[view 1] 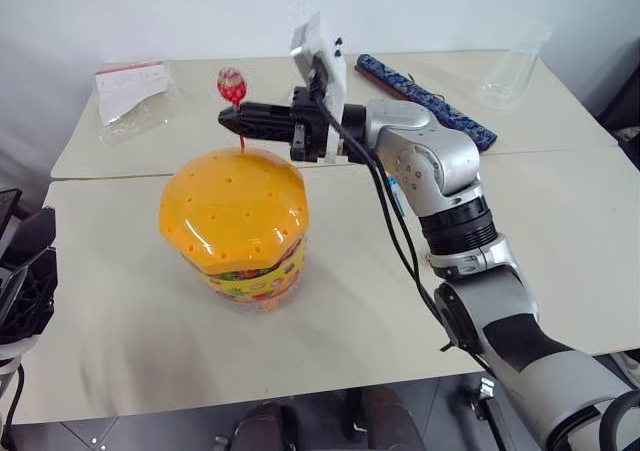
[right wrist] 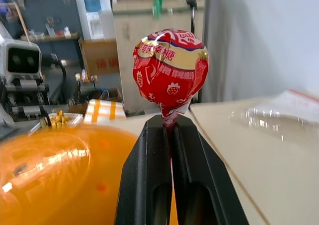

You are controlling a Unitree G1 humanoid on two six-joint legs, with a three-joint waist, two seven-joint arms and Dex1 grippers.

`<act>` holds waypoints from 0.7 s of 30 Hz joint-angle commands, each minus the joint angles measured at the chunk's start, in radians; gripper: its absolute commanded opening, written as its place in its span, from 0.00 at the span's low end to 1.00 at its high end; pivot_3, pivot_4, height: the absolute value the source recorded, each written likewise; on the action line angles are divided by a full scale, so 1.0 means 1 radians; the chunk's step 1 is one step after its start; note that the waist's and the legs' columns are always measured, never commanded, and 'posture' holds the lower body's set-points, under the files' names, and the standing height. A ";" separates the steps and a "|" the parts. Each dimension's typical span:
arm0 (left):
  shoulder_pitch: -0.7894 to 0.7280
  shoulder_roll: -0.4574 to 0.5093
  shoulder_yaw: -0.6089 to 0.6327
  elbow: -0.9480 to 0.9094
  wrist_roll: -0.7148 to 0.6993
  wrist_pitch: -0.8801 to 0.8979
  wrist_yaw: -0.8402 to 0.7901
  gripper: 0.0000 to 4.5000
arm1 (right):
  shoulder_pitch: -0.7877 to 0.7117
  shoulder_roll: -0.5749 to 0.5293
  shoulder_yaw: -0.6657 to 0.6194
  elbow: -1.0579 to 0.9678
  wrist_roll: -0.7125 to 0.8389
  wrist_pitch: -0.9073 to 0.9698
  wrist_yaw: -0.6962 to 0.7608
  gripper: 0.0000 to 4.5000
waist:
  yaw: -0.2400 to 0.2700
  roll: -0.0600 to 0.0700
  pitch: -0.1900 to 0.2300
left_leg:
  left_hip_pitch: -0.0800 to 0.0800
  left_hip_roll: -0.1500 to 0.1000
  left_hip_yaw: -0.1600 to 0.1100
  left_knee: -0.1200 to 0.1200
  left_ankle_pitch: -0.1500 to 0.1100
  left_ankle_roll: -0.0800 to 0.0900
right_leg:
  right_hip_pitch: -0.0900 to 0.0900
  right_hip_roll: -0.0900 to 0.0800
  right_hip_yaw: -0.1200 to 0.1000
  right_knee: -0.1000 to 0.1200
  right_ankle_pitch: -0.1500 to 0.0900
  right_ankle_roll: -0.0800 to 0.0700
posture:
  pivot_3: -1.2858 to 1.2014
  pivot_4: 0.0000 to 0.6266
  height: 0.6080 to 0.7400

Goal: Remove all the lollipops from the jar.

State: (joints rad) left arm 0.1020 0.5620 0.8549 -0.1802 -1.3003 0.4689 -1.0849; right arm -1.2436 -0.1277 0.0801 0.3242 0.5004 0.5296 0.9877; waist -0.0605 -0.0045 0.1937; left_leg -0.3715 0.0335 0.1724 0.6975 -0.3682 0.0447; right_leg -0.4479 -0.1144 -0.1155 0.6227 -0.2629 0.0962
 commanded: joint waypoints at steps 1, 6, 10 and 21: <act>-0.024 0.027 -0.006 -0.040 -0.034 0.014 0.002 1.00 | -0.053 -0.002 -0.103 -0.015 0.074 -0.061 0.030 0.00 | 0.002 0.000 0.000 | 0.000 0.000 0.000 0.000 0.000 0.000 | 0.000 0.000 0.000 0.000 0.000 0.000 | 0.52 0.24 1.00; -0.068 0.054 -0.042 -0.067 -0.049 0.047 0.001 1.00 | -0.043 -0.114 -0.216 -0.050 0.165 -0.004 0.060 0.00 | 0.005 -0.001 -0.001 | 0.000 -0.001 -0.001 0.000 0.000 0.000 | 0.000 -0.001 0.000 0.000 0.000 0.000 | 0.52 0.24 1.00; -0.091 0.083 -0.077 -0.092 -0.063 0.084 -0.012 1.00 | 0.115 -0.412 -0.182 -0.148 0.094 0.112 0.135 0.00 | 0.013 -0.002 -0.001 | 0.000 -0.001 -0.002 0.000 0.000 0.000 | 0.001 -0.001 0.001 0.000 0.000 0.000 | 0.52 0.24 1.00; -0.104 0.262 -0.148 -0.106 0.035 0.140 -0.129 1.00 | 0.623 -0.916 -0.141 -0.250 -0.202 0.166 0.036 0.00 | 0.008 0.001 0.000 | 0.003 0.002 0.006 0.000 -0.002 0.000 | 0.001 0.000 0.004 -0.003 -0.002 -0.003 | 0.52 0.24 1.00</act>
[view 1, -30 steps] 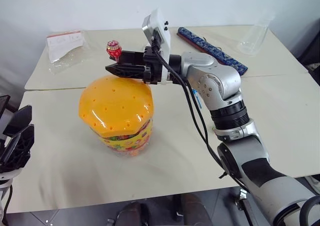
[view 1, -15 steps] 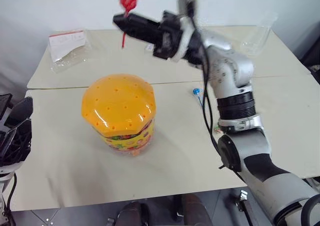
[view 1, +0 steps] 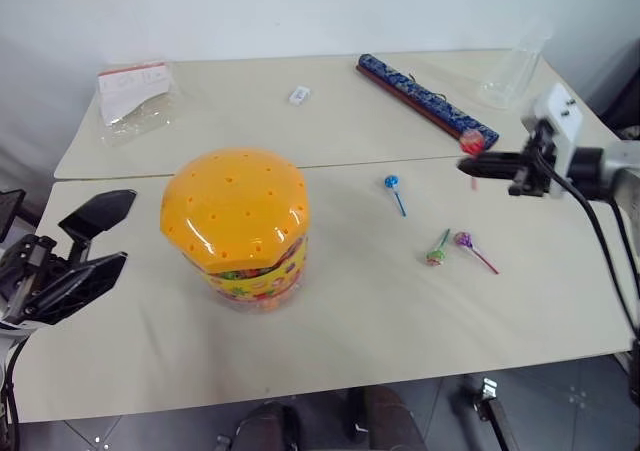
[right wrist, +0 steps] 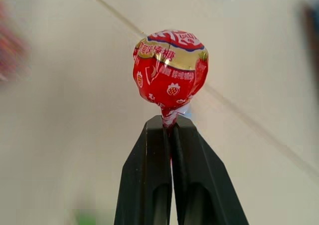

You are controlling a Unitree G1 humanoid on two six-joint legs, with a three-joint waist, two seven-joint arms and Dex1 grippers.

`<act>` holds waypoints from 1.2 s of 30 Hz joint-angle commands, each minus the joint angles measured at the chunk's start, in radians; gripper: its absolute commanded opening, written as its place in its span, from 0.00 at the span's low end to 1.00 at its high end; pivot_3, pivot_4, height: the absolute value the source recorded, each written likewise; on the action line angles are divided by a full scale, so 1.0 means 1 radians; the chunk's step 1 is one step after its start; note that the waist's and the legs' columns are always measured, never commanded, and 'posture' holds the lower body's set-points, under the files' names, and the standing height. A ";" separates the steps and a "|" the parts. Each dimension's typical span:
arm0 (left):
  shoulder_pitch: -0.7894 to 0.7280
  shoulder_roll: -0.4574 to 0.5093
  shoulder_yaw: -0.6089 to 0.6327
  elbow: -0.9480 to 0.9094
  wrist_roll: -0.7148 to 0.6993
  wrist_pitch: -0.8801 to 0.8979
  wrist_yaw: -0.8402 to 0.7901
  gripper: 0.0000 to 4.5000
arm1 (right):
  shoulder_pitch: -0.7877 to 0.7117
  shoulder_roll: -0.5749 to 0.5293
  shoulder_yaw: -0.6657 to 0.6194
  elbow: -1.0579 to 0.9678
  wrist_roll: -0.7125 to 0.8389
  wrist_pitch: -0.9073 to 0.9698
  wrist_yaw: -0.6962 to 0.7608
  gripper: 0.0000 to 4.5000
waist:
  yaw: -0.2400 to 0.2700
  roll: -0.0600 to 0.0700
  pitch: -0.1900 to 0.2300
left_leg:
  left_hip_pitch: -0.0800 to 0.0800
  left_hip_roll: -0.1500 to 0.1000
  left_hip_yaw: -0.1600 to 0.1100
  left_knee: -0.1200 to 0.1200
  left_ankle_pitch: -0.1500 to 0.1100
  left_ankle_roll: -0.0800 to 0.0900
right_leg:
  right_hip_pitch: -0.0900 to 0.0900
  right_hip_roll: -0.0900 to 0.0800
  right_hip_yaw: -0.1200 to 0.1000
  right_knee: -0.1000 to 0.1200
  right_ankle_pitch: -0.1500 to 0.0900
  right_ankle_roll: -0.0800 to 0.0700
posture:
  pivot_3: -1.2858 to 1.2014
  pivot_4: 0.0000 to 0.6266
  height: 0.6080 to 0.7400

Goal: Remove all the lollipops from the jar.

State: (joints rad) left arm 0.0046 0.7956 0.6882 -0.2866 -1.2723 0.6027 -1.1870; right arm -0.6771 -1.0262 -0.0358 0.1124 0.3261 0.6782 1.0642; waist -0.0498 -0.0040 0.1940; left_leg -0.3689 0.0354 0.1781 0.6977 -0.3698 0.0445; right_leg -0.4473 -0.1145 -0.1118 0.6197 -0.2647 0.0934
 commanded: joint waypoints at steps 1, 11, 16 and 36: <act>-0.010 0.031 0.018 0.003 0.007 0.006 -0.027 1.00 | 0.073 -0.018 -0.032 -0.041 -0.026 0.024 -0.047 0.00 | -0.006 0.000 0.000 | 0.000 0.000 0.001 0.000 0.000 0.000 | 0.000 0.000 0.000 0.000 0.000 0.000 | 0.52 0.24 1.00; 0.023 0.168 0.076 0.138 0.102 0.028 -0.181 1.00 | 0.273 0.016 -0.063 0.124 -0.086 -0.134 -0.091 0.29 | -0.005 0.004 0.002 | 0.000 0.000 0.003 0.000 0.000 -0.001 | -0.001 0.001 0.001 0.000 -0.001 -0.002 | 0.52 0.24 1.00; 0.011 0.164 0.063 0.185 0.145 0.014 -0.210 1.00 | 0.290 0.038 -0.121 0.133 -0.041 -0.333 -0.001 0.68 | -0.004 0.004 0.002 | 0.000 0.001 0.003 0.000 0.000 -0.001 | -0.001 0.001 0.001 0.000 -0.002 -0.002 | 0.52 0.24 1.00; 0.072 0.014 0.034 0.240 0.512 -0.157 0.170 1.00 | 0.128 0.394 -0.066 0.108 0.066 -0.811 0.198 0.99 | -0.001 0.004 0.002 | 0.002 0.001 0.002 0.001 0.000 -0.001 | -0.001 0.001 0.001 0.004 -0.002 -0.002 | 0.52 0.24 1.00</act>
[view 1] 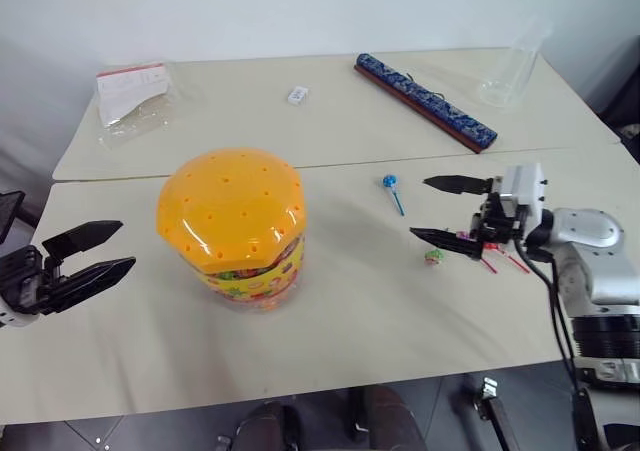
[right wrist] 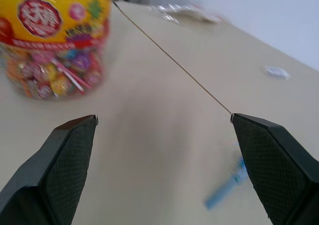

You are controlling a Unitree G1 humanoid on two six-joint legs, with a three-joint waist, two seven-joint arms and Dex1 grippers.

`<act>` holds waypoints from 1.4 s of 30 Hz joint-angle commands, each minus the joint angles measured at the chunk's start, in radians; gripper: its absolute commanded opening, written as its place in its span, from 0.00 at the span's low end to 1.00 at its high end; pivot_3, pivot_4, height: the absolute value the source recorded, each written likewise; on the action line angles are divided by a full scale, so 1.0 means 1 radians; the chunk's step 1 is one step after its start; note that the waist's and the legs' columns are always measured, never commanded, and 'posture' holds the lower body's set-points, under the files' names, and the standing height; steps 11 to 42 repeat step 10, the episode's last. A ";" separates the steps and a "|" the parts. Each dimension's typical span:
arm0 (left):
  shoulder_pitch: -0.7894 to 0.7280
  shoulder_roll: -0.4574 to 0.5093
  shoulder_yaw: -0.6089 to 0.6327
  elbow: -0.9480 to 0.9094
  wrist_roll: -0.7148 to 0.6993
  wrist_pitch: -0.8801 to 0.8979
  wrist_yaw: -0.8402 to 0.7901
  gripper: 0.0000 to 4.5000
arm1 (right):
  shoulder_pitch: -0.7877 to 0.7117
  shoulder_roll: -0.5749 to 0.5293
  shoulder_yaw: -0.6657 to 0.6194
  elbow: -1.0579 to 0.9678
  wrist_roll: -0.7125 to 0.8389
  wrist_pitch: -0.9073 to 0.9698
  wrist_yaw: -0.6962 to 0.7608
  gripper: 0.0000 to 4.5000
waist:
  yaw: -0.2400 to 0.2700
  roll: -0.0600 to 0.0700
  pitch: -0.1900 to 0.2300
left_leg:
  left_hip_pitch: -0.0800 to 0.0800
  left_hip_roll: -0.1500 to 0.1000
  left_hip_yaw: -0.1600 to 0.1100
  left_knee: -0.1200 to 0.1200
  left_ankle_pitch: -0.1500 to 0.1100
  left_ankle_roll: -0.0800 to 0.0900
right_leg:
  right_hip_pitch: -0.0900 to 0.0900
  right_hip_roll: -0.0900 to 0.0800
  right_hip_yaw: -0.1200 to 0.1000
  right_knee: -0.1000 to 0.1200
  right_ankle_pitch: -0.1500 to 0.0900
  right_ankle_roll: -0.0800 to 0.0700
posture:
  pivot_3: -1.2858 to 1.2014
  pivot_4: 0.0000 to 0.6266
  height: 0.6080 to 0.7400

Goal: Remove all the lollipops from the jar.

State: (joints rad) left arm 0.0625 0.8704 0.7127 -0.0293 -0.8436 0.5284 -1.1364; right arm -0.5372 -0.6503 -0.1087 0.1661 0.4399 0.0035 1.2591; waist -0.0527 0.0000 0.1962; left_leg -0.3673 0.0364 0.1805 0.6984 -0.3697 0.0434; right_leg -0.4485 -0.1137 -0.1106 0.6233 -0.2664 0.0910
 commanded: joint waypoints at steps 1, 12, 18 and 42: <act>0.017 -0.085 0.012 -0.030 0.104 -0.106 0.153 1.00 | -0.013 0.026 0.014 0.079 -0.065 -0.175 0.009 0.99 | 0.004 -0.001 -0.001 | -0.001 0.000 0.000 0.000 0.000 0.000 | 0.000 0.000 0.000 0.000 0.000 0.000 | 0.52 0.24 1.00; 0.051 -0.295 -0.075 -0.142 0.313 -0.198 0.522 1.00 | -0.016 0.104 -0.019 0.222 -0.164 -0.375 -0.193 0.99 | 0.014 -0.003 -0.002 | 0.000 0.000 -0.002 0.002 0.001 0.001 | 0.000 -0.001 0.001 0.002 0.000 0.000 | 0.52 0.24 1.00; 0.051 -0.295 -0.075 -0.142 0.313 -0.198 0.522 1.00 | -0.016 0.104 -0.019 0.222 -0.164 -0.375 -0.193 0.99 | 0.014 -0.003 -0.002 | 0.000 0.000 -0.002 0.002 0.001 0.001 | 0.000 -0.001 0.001 0.002 0.000 0.000 | 0.52 0.24 1.00; 0.051 -0.295 -0.075 -0.142 0.313 -0.198 0.522 1.00 | -0.016 0.104 -0.019 0.222 -0.164 -0.375 -0.193 0.99 | 0.014 -0.003 -0.002 | 0.000 0.000 -0.002 0.002 0.001 0.001 | 0.000 -0.001 0.001 0.002 0.000 0.000 | 0.52 0.24 1.00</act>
